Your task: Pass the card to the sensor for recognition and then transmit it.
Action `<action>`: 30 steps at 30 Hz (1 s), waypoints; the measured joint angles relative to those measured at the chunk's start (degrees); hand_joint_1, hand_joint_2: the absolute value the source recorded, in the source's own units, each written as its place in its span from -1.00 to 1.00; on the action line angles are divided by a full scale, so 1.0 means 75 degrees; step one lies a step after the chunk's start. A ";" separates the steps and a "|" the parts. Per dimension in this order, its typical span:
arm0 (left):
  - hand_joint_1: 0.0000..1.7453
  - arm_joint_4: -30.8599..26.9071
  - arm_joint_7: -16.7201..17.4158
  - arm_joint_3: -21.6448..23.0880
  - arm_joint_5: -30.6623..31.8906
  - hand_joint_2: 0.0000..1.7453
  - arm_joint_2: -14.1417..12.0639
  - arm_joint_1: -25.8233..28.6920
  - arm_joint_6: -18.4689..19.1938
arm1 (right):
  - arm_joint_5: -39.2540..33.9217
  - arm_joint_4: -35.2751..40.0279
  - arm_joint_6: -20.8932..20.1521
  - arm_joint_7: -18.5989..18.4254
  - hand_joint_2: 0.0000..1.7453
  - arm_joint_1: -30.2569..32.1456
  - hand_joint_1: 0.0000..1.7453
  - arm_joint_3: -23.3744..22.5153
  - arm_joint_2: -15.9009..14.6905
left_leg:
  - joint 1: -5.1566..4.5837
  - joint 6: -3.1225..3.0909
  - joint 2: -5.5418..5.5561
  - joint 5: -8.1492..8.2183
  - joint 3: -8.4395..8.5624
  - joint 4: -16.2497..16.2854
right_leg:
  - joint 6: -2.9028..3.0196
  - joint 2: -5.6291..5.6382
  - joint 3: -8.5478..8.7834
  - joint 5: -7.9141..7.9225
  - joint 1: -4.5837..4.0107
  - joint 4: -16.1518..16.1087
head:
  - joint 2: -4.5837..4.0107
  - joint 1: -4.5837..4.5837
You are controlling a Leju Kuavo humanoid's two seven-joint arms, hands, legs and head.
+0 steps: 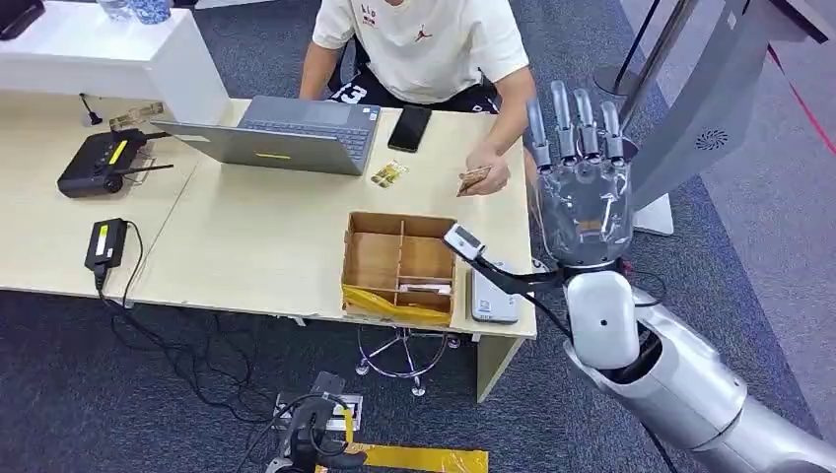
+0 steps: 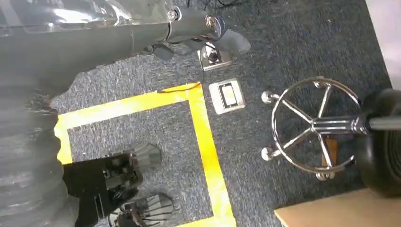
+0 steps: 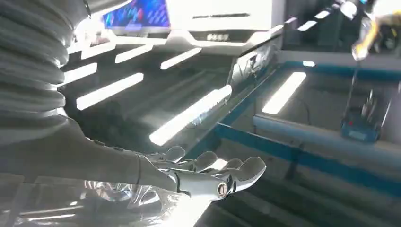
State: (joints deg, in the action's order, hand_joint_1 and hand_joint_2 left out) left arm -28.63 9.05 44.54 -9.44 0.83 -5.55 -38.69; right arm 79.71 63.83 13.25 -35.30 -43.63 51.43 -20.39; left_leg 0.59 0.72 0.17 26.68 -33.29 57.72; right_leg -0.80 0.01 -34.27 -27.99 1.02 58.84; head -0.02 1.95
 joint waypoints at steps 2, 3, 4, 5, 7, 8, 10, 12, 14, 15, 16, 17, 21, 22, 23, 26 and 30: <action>-1.00 0.0000 0.0000 -0.0046 -0.0015 1.00 -0.0015 0.0000 0.0000 | -0.0359 0.0236 0.0218 0.0009 1.00 0.0127 -1.00 -0.0134 0.0076 | 0.0000 -0.0001 -0.0001 0.0001 0.0001 0.0000 | 0.0000 0.0001 -0.0001 0.0000 0.0000 0.0000 | 0.0000 -0.0003; -1.00 0.0000 -0.0003 -0.0055 -0.0075 1.00 -0.0020 -0.0004 0.0000 | -0.0709 0.0361 0.0189 0.0035 1.00 0.0177 -1.00 -0.0154 0.0143 | 0.0000 -0.0001 -0.0003 0.0001 0.0004 0.0000 | 0.0000 0.0003 -0.0001 0.0000 0.0000 0.0000 | 0.0000 0.0000; -1.00 0.0003 0.0000 -0.0067 -0.0155 1.00 -0.0023 -0.0006 0.0000 | -0.1135 0.0466 0.0071 0.0061 1.00 0.0233 -1.00 -0.0166 0.0195 | 0.0001 -0.0001 -0.0003 0.0001 0.0004 0.0000 | 0.0000 0.0003 -0.0001 0.0000 -0.0001 0.0000 | 0.0000 0.0000; -1.00 0.0003 -0.0003 -0.0079 -0.0262 1.00 -0.0032 -0.0010 0.0000 | -0.1774 0.0576 -0.0230 0.0102 1.00 0.0269 -1.00 -0.0166 0.0259 | 0.0001 0.0000 -0.0003 0.0001 0.0004 -0.0001 | 0.0001 0.0004 -0.0002 -0.0001 -0.0001 0.0000 | 0.0000 0.0000; -1.00 0.0003 0.0000 -0.0076 -0.0446 1.00 -0.0055 -0.0037 0.0009 | -0.3021 0.0761 -0.1072 0.0181 1.00 0.0282 -1.00 -0.0136 0.0388 | 0.0002 0.0000 -0.0002 0.0000 0.0004 -0.0002 | 0.0001 0.0002 -0.0002 -0.0001 -0.0002 0.0001 | 0.0000 -0.0003; -1.00 0.0003 0.0009 -0.0070 -0.0524 1.00 -0.0073 -0.0060 0.0029 | -0.3643 0.0873 -0.1524 0.0239 1.00 0.0311 -1.00 -0.0113 0.0445 | 0.0006 0.0000 -0.0001 0.0000 0.0003 -0.0002 | 0.0001 0.0001 -0.0001 -0.0001 -0.0006 0.0002 | 0.0000 0.0000; -1.00 0.0003 0.0108 -0.0061 -0.0592 1.00 -0.0099 -0.0126 0.0073 | -0.5053 0.1125 -0.2194 0.0376 1.00 0.0391 -1.00 -0.0020 0.0630 | 0.0008 0.0002 -0.0001 -0.0001 0.0003 -0.0003 | 0.0001 0.0002 -0.0002 -0.0001 -0.0008 0.0004 | 0.0000 0.0003; -1.00 0.0003 0.0230 -0.0055 -0.0635 1.00 -0.0128 -0.0223 0.0125 | -0.6514 0.1296 -0.2932 0.0565 1.00 0.0444 -1.00 0.0221 0.0865 | 0.0011 0.0004 -0.0003 -0.0002 0.0004 -0.0003 | 0.0002 0.0004 -0.0003 -0.0001 -0.0011 0.0006 | 0.0000 0.0000; -1.00 0.0000 0.0297 -0.0052 -0.0670 1.00 -0.0146 -0.0324 0.0134 | -0.6851 0.1297 -0.3082 0.0702 1.00 0.0437 -1.00 0.0548 0.1057 | 0.0012 0.0004 0.0002 -0.0003 -0.0002 -0.0004 | 0.0003 -0.0001 -0.0001 -0.0002 -0.0013 0.0007 | 0.0000 -0.0003; -1.00 -0.0009 0.0324 -0.0055 -0.0714 1.00 -0.0154 -0.0347 0.0114 | -0.6781 0.1282 -0.3040 0.0799 1.00 0.0395 -1.00 0.0741 0.1175 | 0.0012 0.0004 0.0005 -0.0003 -0.0004 -0.0005 | 0.0005 -0.0003 0.0000 -0.0004 -0.0013 0.0008 | 0.0000 0.0003; -1.00 -0.0032 0.0332 -0.0055 -0.0757 1.00 -0.0169 -0.0346 0.0070 | -0.6679 0.1215 -0.2939 0.0926 1.00 0.0336 -1.00 0.0952 0.1308 | 0.0012 0.0005 0.0004 -0.0002 -0.0004 -0.0006 | 0.0007 -0.0001 -0.0001 -0.0005 -0.0013 0.0008 | 0.0000 0.0000; -1.00 -0.0061 0.0335 -0.0052 -0.0813 1.00 -0.0184 -0.0344 0.0047 | -0.6585 0.1124 -0.2795 0.1056 1.00 0.0311 -1.00 0.1141 0.1466 | 0.0013 0.0005 0.0002 -0.0002 -0.0003 -0.0006 | 0.0008 0.0000 -0.0001 -0.0006 -0.0014 0.0008 | 0.0000 0.0000; -1.00 -0.0222 0.0335 -0.0046 -0.0889 1.00 -0.0219 -0.0348 0.0020 | -0.5740 0.0252 -0.1693 0.1463 1.00 0.0255 -1.00 0.1747 0.2172 | 0.0013 0.0005 0.0006 -0.0002 -0.0002 -0.0006 | 0.0008 -0.0005 -0.0002 -0.0010 -0.0014 0.0006 | 0.0000 0.0003; -1.00 -0.0253 0.0335 -0.0046 -0.0889 1.00 -0.0227 -0.0353 0.0023 | -0.5621 0.0012 -0.1562 0.1492 1.00 0.0249 -1.00 0.1833 0.2302 | 0.0013 0.0005 0.0006 -0.0002 -0.0002 -0.0006 | 0.0008 -0.0005 -0.0002 -0.0010 -0.0014 0.0006 | 0.0000 -0.0003; -1.00 -0.0274 0.0335 -0.0046 -0.0889 1.00 -0.0233 -0.0362 0.0023 | -0.5557 -0.0162 -0.1437 0.1515 1.00 0.0245 -1.00 0.1918 0.2416 | 0.0013 0.0005 0.0005 -0.0002 -0.0002 -0.0006 | 0.0008 -0.0004 -0.0003 -0.0010 -0.0014 0.0006 | 0.0000 0.0006; -1.00 -0.0309 0.0335 -0.0044 -0.0880 1.00 -0.0239 -0.0403 0.0032 | -0.5345 -0.0644 -0.1132 0.1341 1.00 0.0194 -1.00 0.2084 0.2645 | 0.0012 0.0005 0.0005 -0.0002 -0.0002 -0.0005 | 0.0008 -0.0004 -0.0002 -0.0009 -0.0013 0.0005 | 0.0000 0.0000; -1.00 -0.0315 0.0335 -0.0035 -0.0837 1.00 -0.0236 -0.0460 0.0041 | -0.5114 -0.1169 -0.0936 0.1084 1.00 0.0087 -1.00 0.2198 0.2827 | 0.0011 0.0005 0.0004 -0.0002 -0.0001 -0.0004 | 0.0008 -0.0001 -0.0002 -0.0008 -0.0012 0.0004 | 0.0000 0.0000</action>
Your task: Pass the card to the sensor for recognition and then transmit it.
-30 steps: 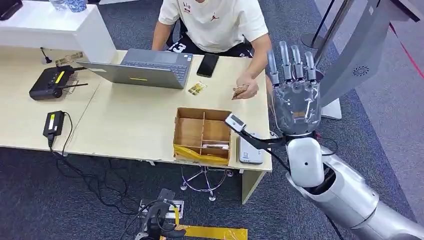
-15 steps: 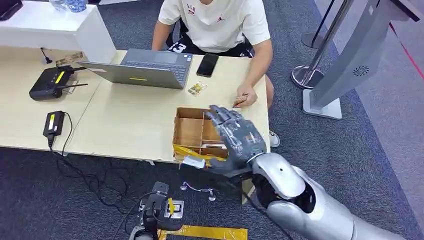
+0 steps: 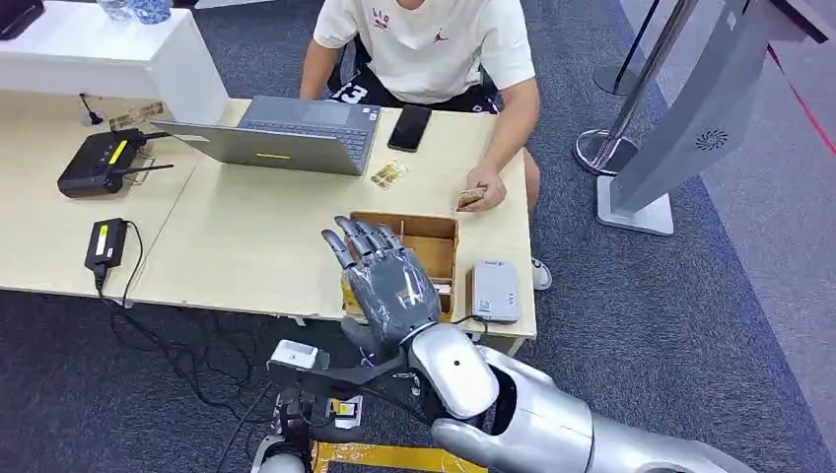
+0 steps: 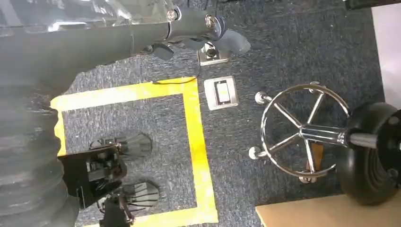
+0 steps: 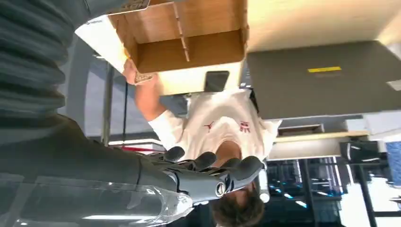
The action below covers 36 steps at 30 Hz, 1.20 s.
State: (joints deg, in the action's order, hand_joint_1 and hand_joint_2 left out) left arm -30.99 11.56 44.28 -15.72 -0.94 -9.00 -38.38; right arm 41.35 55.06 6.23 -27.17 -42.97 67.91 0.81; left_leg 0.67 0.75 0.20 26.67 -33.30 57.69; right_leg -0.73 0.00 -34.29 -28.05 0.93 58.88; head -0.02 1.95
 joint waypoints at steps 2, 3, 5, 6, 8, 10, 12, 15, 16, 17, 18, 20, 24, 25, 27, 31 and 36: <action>-1.00 -0.0003 0.0000 0.0006 0.0012 1.00 0.0003 -0.0016 0.0003 | 0.0006 -0.0167 0.0006 -0.0012 1.00 -0.0017 -1.00 0.0035 0.0053 | 0.0000 0.0000 0.0000 0.0000 0.0000 0.0001 | 0.0000 -0.0001 0.0000 0.0000 0.0000 0.0000 | 0.0000 0.0003; -1.00 -0.0003 0.0000 0.0006 0.0012 1.00 0.0003 -0.0018 0.0006 | 0.0017 -0.0236 0.0006 -0.0023 1.00 -0.0022 -1.00 0.0058 0.0079 | 0.0000 0.0000 0.0000 0.0000 0.0000 0.0001 | 0.0000 -0.0001 0.0000 0.0000 0.0000 0.0000 | 0.0000 0.0000; -1.00 -0.0003 0.0000 0.0012 0.0020 1.00 0.0003 -0.0030 0.0032 | 0.0110 -0.0385 -0.0035 -0.0009 1.00 -0.0057 -1.00 0.0120 0.0143 | 0.0001 0.0000 -0.0001 0.0000 0.0000 0.0001 | 0.0000 0.0001 -0.0002 0.0000 -0.0001 0.0000 | 0.0000 0.0000; -1.00 -0.0003 0.0000 0.0015 0.0032 1.00 0.0009 -0.0045 0.0041 | 0.0149 -0.0478 -0.0084 0.0038 1.00 -0.0072 -1.00 0.0137 0.0198 | 0.0001 0.0000 -0.0001 0.0001 0.0000 0.0001 | 0.0000 0.0001 -0.0003 0.0000 -0.0001 0.0000 | 0.0000 0.0000; -1.00 -0.0018 0.0000 0.0023 0.0076 1.00 0.0032 -0.0092 0.0079 | 0.0184 -0.0700 -0.0216 0.0146 1.00 -0.0103 -1.00 0.0169 0.0315 | 0.0001 0.0001 -0.0001 0.0001 0.0000 0.0000 | 0.0001 0.0001 -0.0003 -0.0001 -0.0001 0.0000 | 0.0000 0.0000; -1.00 -0.0055 0.0014 0.0032 0.0166 1.00 0.0058 -0.0147 0.0090 | 0.0227 -0.0987 -0.0309 0.0245 1.00 -0.0146 -1.00 0.0236 0.0463 | 0.0002 0.0001 -0.0001 0.0000 0.0000 0.0000 | 0.0001 0.0001 -0.0003 -0.0001 -0.0002 0.0001 | 0.0000 0.0000; -1.00 -0.0096 0.0088 0.0044 0.0248 1.00 0.0082 -0.0202 0.0087 | 0.0295 -0.1289 -0.0326 0.0286 1.00 -0.0188 -1.00 0.0289 0.0621 | 0.0002 0.0001 -0.0001 0.0000 0.0001 0.0000 | 0.0001 0.0001 -0.0003 0.0000 -0.0002 0.0001 | 0.0000 0.0000; -1.00 -0.0198 0.0175 0.0061 0.0236 1.00 0.0090 -0.0244 0.0099 | 0.0356 -0.1798 -0.0289 0.0256 1.00 -0.0257 -1.00 0.0362 0.0804 | 0.0002 0.0000 -0.0001 0.0000 0.0002 0.0000 | 0.0000 0.0000 -0.0002 0.0000 -0.0002 0.0001 | 0.0000 0.0000; -1.00 -0.0219 0.0175 0.0061 0.0181 1.00 0.0093 -0.0245 0.0111 | 0.0359 -0.1933 -0.0291 0.0256 1.00 -0.0265 -1.00 0.0370 0.0834 | 0.0001 0.0000 -0.0001 0.0000 0.0002 0.0000 | 0.0000 0.0000 -0.0001 0.0000 -0.0001 0.0000 | 0.0000 0.0003; -1.00 -0.0236 0.0175 0.0058 0.0157 1.00 0.0099 -0.0246 0.0137 | 0.0367 -0.2063 -0.0300 0.0256 1.00 -0.0276 -1.00 0.0385 0.0866 | 0.0001 0.0000 -0.0001 0.0000 0.0002 0.0001 | 0.0001 0.0001 -0.0002 0.0000 -0.0001 0.0000 | 0.0000 0.0000; -1.00 -0.0239 0.0175 0.0061 0.0160 1.00 0.0108 -0.0251 0.0169 | 0.0388 -0.2154 -0.0315 0.0248 1.00 -0.0290 -1.00 0.0403 0.0886 | 0.0001 0.0000 -0.0001 0.0000 0.0002 0.0001 | 0.0001 0.0002 -0.0002 0.0000 -0.0001 0.0000 | 0.0000 0.0003; -1.00 -0.0236 0.0175 0.0073 0.0201 1.00 0.0125 -0.0270 0.0256 | 0.0408 -0.2366 -0.0341 0.0192 1.00 -0.0302 -1.00 0.0440 0.0895 | 0.0001 0.0000 -0.0001 0.0000 0.0002 0.0002 | 0.0001 0.0000 -0.0002 0.0000 -0.0001 -0.0002 | 0.0000 0.0003; -1.00 -0.0233 0.0198 0.0082 0.0262 1.00 0.0137 -0.0281 0.0379 | 0.0347 -0.2666 -0.0478 0.0029 1.00 -0.0314 -1.00 0.0452 0.0825 | 0.0000 0.0000 -0.0001 0.0001 0.0002 0.0002 | 0.0001 0.0005 -0.0003 0.0000 -0.0001 -0.0004 | 0.0000 0.0003; -1.00 -0.0233 0.0222 0.0082 0.0280 1.00 0.0143 -0.0288 0.0399 | 0.0332 -0.2728 -0.0519 -0.0009 1.00 -0.0318 -1.00 0.0452 0.0799 | 0.0000 0.0000 -0.0001 0.0001 0.0002 0.0002 | 0.0001 0.0005 -0.0003 0.0000 -0.0001 -0.0004 | 0.0000 0.0000; -1.00 -0.0230 0.0230 0.0084 0.0300 1.00 0.0149 -0.0300 0.0411 | 0.0329 -0.2827 -0.0577 -0.0044 1.00 -0.0323 -1.00 0.0449 0.0743 | 0.0001 0.0000 -0.0001 0.0001 0.0002 0.0002 | 0.0001 0.0005 -0.0004 0.0000 -0.0001 -0.0004 | 0.0000 0.0000; -1.00 -0.0227 0.0245 0.0084 0.0324 1.00 0.0152 -0.0316 0.0408 | 0.0367 -0.2982 -0.0624 -0.0231 1.00 -0.0329 -1.00 0.0446 0.0641 | 0.0001 0.0000 -0.0001 0.0001 0.0002 0.0002 | 0.0001 0.0005 -0.0003 0.0001 -0.0001 -0.0004 | 0.0000 0.0003; -1.00 -0.0169 0.0242 0.0084 0.0306 1.00 0.0152 -0.0317 0.0391 | 0.0437 -0.3089 -0.0565 -0.0426 1.00 -0.0355 -1.00 0.0420 0.0548 | 0.0001 0.0000 -0.0002 0.0001 0.0003 0.0002 | 0.0001 0.0006 -0.0003 0.0001 -0.0001 -0.0003 | 0.0000 0.0003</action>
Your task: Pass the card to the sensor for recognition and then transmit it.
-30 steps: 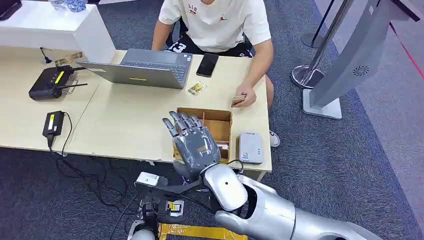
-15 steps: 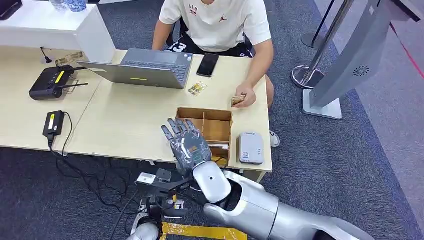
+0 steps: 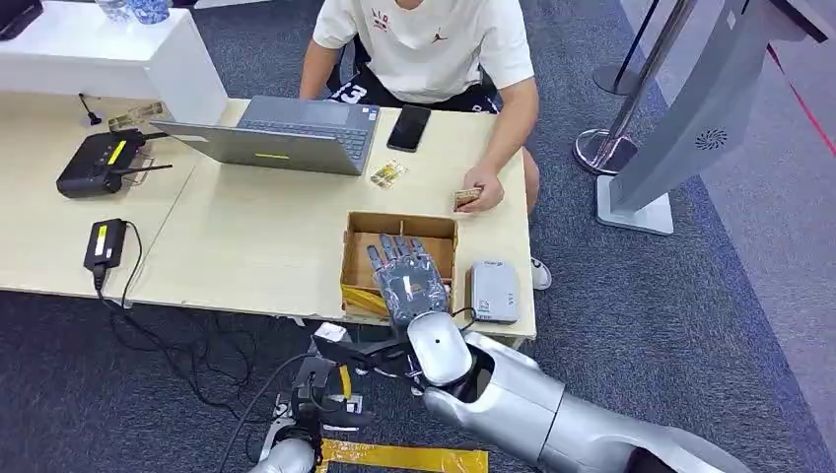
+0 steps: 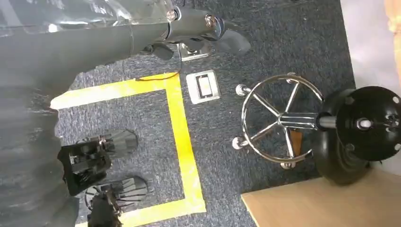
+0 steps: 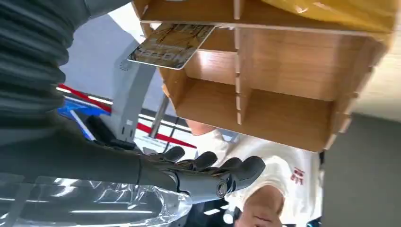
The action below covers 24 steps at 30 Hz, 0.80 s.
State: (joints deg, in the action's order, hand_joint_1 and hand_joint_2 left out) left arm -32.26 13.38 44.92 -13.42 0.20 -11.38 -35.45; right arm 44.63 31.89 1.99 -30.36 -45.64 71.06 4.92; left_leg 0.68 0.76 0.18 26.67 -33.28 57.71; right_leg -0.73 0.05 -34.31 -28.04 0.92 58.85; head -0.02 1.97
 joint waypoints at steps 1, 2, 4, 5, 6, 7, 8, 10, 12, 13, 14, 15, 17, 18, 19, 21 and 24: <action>-1.00 0.0012 -0.0003 0.0000 -0.0003 1.00 0.0000 0.0000 -0.0006 | 0.0026 -0.0017 0.0020 -0.0012 1.00 -0.0014 -1.00 0.0000 -0.0015 | 0.0000 0.0000 0.0000 0.0000 0.0000 0.0000 | 0.0000 0.0000 0.0000 0.0000 0.0000 0.0000 | 0.0000 -0.0003; -1.00 0.0026 -0.0014 0.0000 -0.0006 1.00 0.0000 0.0000 -0.0032 | 0.0061 -0.0032 0.0058 -0.0020 1.00 -0.0021 -1.00 -0.0003 -0.0035 | 0.0000 0.0000 0.0000 0.0000 0.0000 0.0000 | 0.0000 0.0000 0.0001 0.0000 0.0000 0.0001 | 0.0000 0.0000; -1.00 0.0052 -0.0020 0.0000 -0.0009 1.00 0.0000 0.0002 -0.0061 | 0.0099 -0.0058 0.0166 -0.0038 1.00 -0.0023 -1.00 -0.0006 -0.0052 | 0.0000 0.0000 0.0000 0.0000 -0.0001 0.0000 | 0.0000 0.0000 0.0000 0.0000 0.0000 0.0000 | 0.0000 0.0000; -1.00 0.0067 -0.0023 0.0000 -0.0009 1.00 0.0000 0.0001 -0.0070 | 0.0111 -0.0064 0.0204 -0.0038 1.00 -0.0023 -1.00 -0.0006 -0.0058 | 0.0000 0.0000 0.0000 0.0000 -0.0001 0.0000 | 0.0000 0.0000 0.0001 0.0000 0.0000 0.0000 | 0.0000 0.0000; -1.00 0.0076 -0.0029 -0.0003 -0.0009 1.00 0.0000 0.0002 -0.0082 | 0.0131 -0.0070 0.0260 -0.0038 1.00 -0.0023 -1.00 -0.0009 -0.0058 | 0.0000 0.0000 0.0000 0.0000 -0.0001 0.0000 | 0.0000 0.0000 0.0001 0.0000 0.0000 0.0000 | 0.0000 -0.0003; -1.00 0.0090 -0.0032 -0.0003 -0.0009 1.00 0.0000 0.0002 -0.0093 | 0.0172 -0.0082 0.0329 -0.0032 1.00 -0.0024 -1.00 -0.0012 -0.0058 | 0.0000 0.0000 0.0000 0.0000 -0.0001 0.0000 | 0.0000 0.0000 0.0001 0.0000 0.0000 0.0000 | 0.0000 0.0000; -1.00 0.0099 -0.0032 0.0000 -0.0006 1.00 0.0000 0.0003 -0.0102 | 0.0216 -0.0084 0.0376 -0.0023 1.00 -0.0024 -1.00 -0.0012 -0.0058 | 0.0000 0.0000 0.0000 0.0000 -0.0001 0.0000 | 0.0000 -0.0001 0.0001 0.0000 0.0000 0.0000 | 0.0000 -0.0003; -1.00 0.0125 -0.0038 -0.0003 0.0003 1.00 -0.0003 0.0005 -0.0117 | 0.0291 -0.0096 0.0440 -0.0003 1.00 -0.0025 -0.98 -0.0012 -0.0058 | 0.0000 0.0000 0.0000 0.0000 -0.0001 0.0000 | 0.0000 -0.0001 0.0001 0.0000 0.0000 0.0000 | 0.0000 -0.0003; -1.00 0.0131 -0.0038 -0.0003 0.0006 1.00 -0.0003 0.0008 -0.0119 | 0.0341 -0.0096 0.0449 0.0003 1.00 -0.0025 -0.94 -0.0015 -0.0058 | 0.0000 0.0000 0.0000 0.0000 -0.0001 0.0000 | 0.0000 -0.0001 0.0001 0.0000 0.0000 0.0000 | 0.0000 0.0000; -1.00 0.0134 -0.0038 -0.0003 0.0011 1.00 -0.0003 0.0008 -0.0119 | 0.0347 -0.0096 0.0452 0.0006 1.00 -0.0025 -0.96 -0.0015 -0.0058 | 0.0000 0.0000 0.0000 0.0000 -0.0001 0.0000 | 0.0000 -0.0001 0.0001 0.0000 0.0000 0.0000 | 0.0000 -0.0003; -1.00 0.0137 -0.0038 0.0000 0.0023 1.00 -0.0003 0.0008 -0.0117 | 0.0347 -0.0096 0.0446 0.0006 1.00 -0.0025 -0.96 -0.0015 -0.0055 | 0.0000 0.0000 0.0000 0.0000 -0.0001 0.0000 | 0.0000 -0.0001 0.0001 0.0000 0.0000 0.0000 | 0.0000 -0.0003; -1.00 0.0149 -0.0038 -0.0003 0.0032 1.00 -0.0003 0.0008 -0.0114 | 0.0347 -0.0096 0.0428 0.0006 1.00 -0.0025 -0.96 -0.0015 -0.0055 | 0.0000 0.0000 0.0000 0.0000 -0.0001 0.0000 | 0.0000 -0.0001 0.0001 0.0000 0.0000 0.0000 | 0.0000 0.0000; -1.00 0.0157 -0.0038 -0.0003 0.0053 1.00 -0.0003 0.0008 -0.0108 | 0.0335 -0.0096 0.0355 0.0009 1.00 -0.0025 -0.96 -0.0017 -0.0055 | 0.0000 0.0000 0.0000 0.0000 -0.0001 0.0000 | 0.0000 -0.0001 0.0001 0.0000 0.0000 0.0000 | 0.0000 -0.0003; -1.00 0.0157 -0.0038 -0.0003 0.0061 1.00 -0.0003 0.0008 -0.0099 | 0.0324 -0.0096 0.0280 0.0012 1.00 -0.0025 -0.96 -0.0026 -0.0055 | 0.0000 0.0000 0.0000 0.0000 -0.0001 0.0000 | 0.0000 -0.0001 0.0001 0.0000 0.0000 0.0000 | 0.0000 -0.0003; -1.00 0.0163 -0.0038 -0.0003 0.0073 1.00 -0.0003 0.0007 -0.0070 | 0.0297 -0.0099 0.0171 0.0018 1.00 -0.0025 -0.94 -0.0047 -0.0055 | 0.0000 0.0000 0.0000 0.0000 -0.0001 0.0000 | 0.0000 -0.0001 0.0001 0.0000 0.0000 0.0000 | 0.0000 -0.0003; -1.00 0.0186 -0.0038 -0.0003 0.0114 1.00 -0.0003 0.0006 -0.0020 | 0.0230 -0.0111 -0.0056 0.0029 1.00 -0.0025 -0.90 -0.0105 -0.0055 | 0.0000 0.0000 0.0000 0.0000 -0.0001 0.0000 | 0.0000 -0.0001 0.0001 0.0000 0.0000 0.0000 | 0.0000 -0.0003; -1.00 0.0192 -0.0035 -0.0003 0.0155 1.00 -0.0003 0.0004 0.0017 | 0.0178 -0.0119 -0.0286 0.0026 1.00 -0.0024 -0.90 -0.0160 -0.0055 | 0.0000 0.0000 0.0000 0.0000 -0.0001 0.0000 | 0.0000 0.0000 0.0001 0.0000 0.0000 0.0000 | 0.0000 0.0000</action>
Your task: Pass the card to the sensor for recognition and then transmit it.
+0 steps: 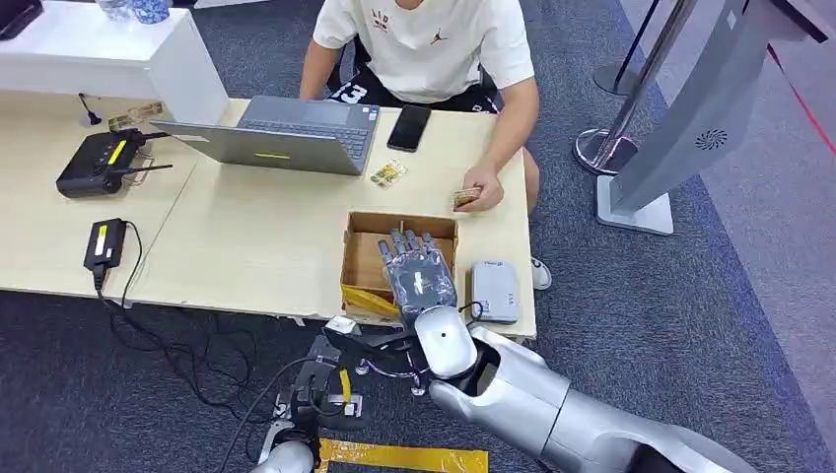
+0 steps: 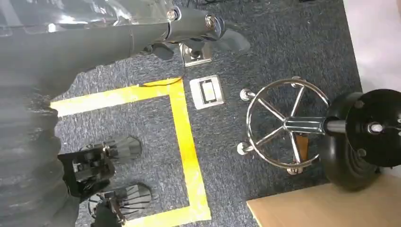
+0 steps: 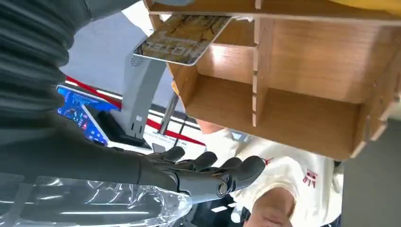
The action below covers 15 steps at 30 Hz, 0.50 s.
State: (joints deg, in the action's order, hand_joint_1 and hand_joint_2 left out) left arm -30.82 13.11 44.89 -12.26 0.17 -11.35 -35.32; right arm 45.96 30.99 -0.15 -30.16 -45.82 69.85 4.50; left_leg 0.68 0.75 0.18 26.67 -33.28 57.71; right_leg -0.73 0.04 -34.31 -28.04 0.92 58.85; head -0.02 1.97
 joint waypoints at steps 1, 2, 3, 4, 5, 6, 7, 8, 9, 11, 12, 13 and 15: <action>-1.00 0.0000 0.0000 0.0000 0.0009 1.00 0.0000 -0.0001 0.0000 | -0.0003 0.0000 -0.0067 -0.0003 1.00 0.0000 -0.86 -0.0017 0.0000 | 0.0000 0.0000 0.0000 0.0000 0.0000 0.0000 | 0.0000 0.0000 0.0000 0.0000 0.0000 0.0000 | 0.0000 -0.0003; -1.00 0.0003 0.0000 0.0000 0.0014 1.00 0.0000 -0.0001 0.0000 | -0.0009 0.0000 -0.0116 -0.0014 1.00 0.0000 -0.82 -0.0029 -0.0003 | 0.0000 0.0000 0.0000 0.0000 0.0000 0.0000 | 0.0000 0.0000 0.0000 0.0000 0.0000 0.0000 | 0.0000 -0.0003; -1.00 0.0003 0.0009 0.0000 0.0020 1.00 0.0000 -0.0001 0.0000 | -0.0015 0.0000 -0.0148 -0.0020 1.00 0.0000 -0.82 -0.0035 -0.0003 | 0.0000 0.0000 0.0000 0.0000 0.0000 0.0000 | 0.0000 0.0000 0.0000 0.0000 0.0000 0.0000 | 0.0000 0.0000; -1.00 0.0003 0.0012 0.0000 0.0026 1.00 0.0000 -0.0001 0.0000 | -0.0020 -0.0003 -0.0172 -0.0020 1.00 0.0001 -0.80 -0.0035 -0.0006 | 0.0000 0.0000 0.0000 0.0000 0.0000 0.0000 | 0.0000 0.0000 0.0000 0.0000 0.0000 0.0000 | 0.0000 -0.0003; -1.00 0.0003 0.0012 0.0000 0.0026 1.00 0.0000 -0.0001 0.0000 | -0.0026 -0.0006 -0.0195 -0.0020 1.00 0.0001 -0.78 -0.0035 -0.0009 | 0.0000 0.0000 0.0000 0.0000 0.0000 0.0000 | 0.0000 0.0000 0.0000 0.0000 0.0000 0.0000 | 0.0000 -0.0003; -1.00 0.0003 0.0012 0.0003 0.0026 1.00 0.0000 -0.0001 0.0000 | -0.0026 -0.0006 -0.0207 -0.0020 1.00 0.0001 -0.74 -0.0035 -0.0015 | 0.0000 0.0000 0.0000 0.0000 0.0000 0.0000 | 0.0000 0.0000 0.0000 0.0000 0.0000 0.0000 | 0.0000 0.0000; -1.00 0.0003 0.0012 0.0003 0.0029 1.00 0.0000 -0.0001 0.0000 | -0.0026 -0.0009 -0.0218 -0.0020 1.00 0.0001 -0.72 -0.0038 -0.0018 | 0.0000 0.0000 0.0000 0.0000 0.0000 0.0000 | 0.0000 0.0000 0.0000 0.0000 0.0000 0.0000 | 0.0000 0.0000; -1.00 0.0003 0.0012 0.0003 0.0032 1.00 0.0000 -0.0001 0.0000 | -0.0026 -0.0017 -0.0227 -0.0020 1.00 0.0001 -0.62 -0.0038 -0.0023 | 0.0000 0.0000 0.0000 0.0000 0.0000 0.0000 | 0.0000 0.0000 0.0000 0.0000 0.0000 0.0000 | 0.0000 -0.0003; -1.00 0.0003 0.0015 0.0003 0.0035 1.00 0.0000 -0.0001 0.0000 | -0.0026 -0.0029 -0.0230 -0.0029 1.00 0.0001 -0.62 -0.0038 -0.0023 | 0.0000 0.0000 0.0000 0.0000 0.0000 0.0000 | 0.0000 0.0000 0.0000 0.0000 0.0000 0.0000 | 0.0000 -0.0003; -1.00 0.0003 0.0017 0.0003 0.0049 1.00 0.0000 -0.0001 0.0000 | -0.0023 -0.0055 -0.0221 -0.0064 1.00 0.0001 -0.40 -0.0038 -0.0029 | 0.0000 0.0000 0.0000 0.0000 0.0000 0.0000 | 0.0000 0.0000 0.0000 0.0000 0.0000 0.0000 | 0.0000 -0.0003; -1.00 0.0003 0.0017 0.0003 0.0052 1.00 0.0000 -0.0001 0.0000 | -0.0015 -0.0061 -0.0201 -0.0096 1.00 0.0001 -0.38 -0.0038 -0.0035 | 0.0000 0.0000 0.0000 0.0000 0.0000 0.0000 | 0.0000 -0.0001 0.0000 0.0000 0.0000 0.0000 | 0.0000 -0.0003; -1.00 0.0003 0.0020 0.0000 0.0055 1.00 0.0000 0.0000 0.0000 | 0.0012 -0.0064 -0.0175 -0.0125 1.00 0.0001 -0.34 -0.0041 -0.0044 | 0.0000 0.0000 0.0000 0.0000 0.0000 0.0000 | 0.0000 0.0000 0.0000 0.0000 0.0000 0.0000 | 0.0000 0.0000; -1.00 0.0006 0.0020 0.0003 0.0058 1.00 0.0000 -0.0001 0.0000 | 0.0029 -0.0064 -0.0154 -0.0160 1.00 0.0001 -0.20 -0.0041 -0.0050 | 0.0000 0.0000 0.0000 0.0000 0.0000 0.0000 | 0.0000 0.0000 0.0000 0.0000 0.0000 0.0000 | 0.0000 -0.0003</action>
State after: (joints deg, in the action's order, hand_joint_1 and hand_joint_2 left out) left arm -30.77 13.27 44.92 -11.82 0.17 -11.35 -35.32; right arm 46.18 30.51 -1.31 -31.37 -45.81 69.55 4.13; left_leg 0.68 0.75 0.18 26.67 -33.28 57.70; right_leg -0.73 0.05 -34.31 -28.04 0.92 58.85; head -0.02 1.95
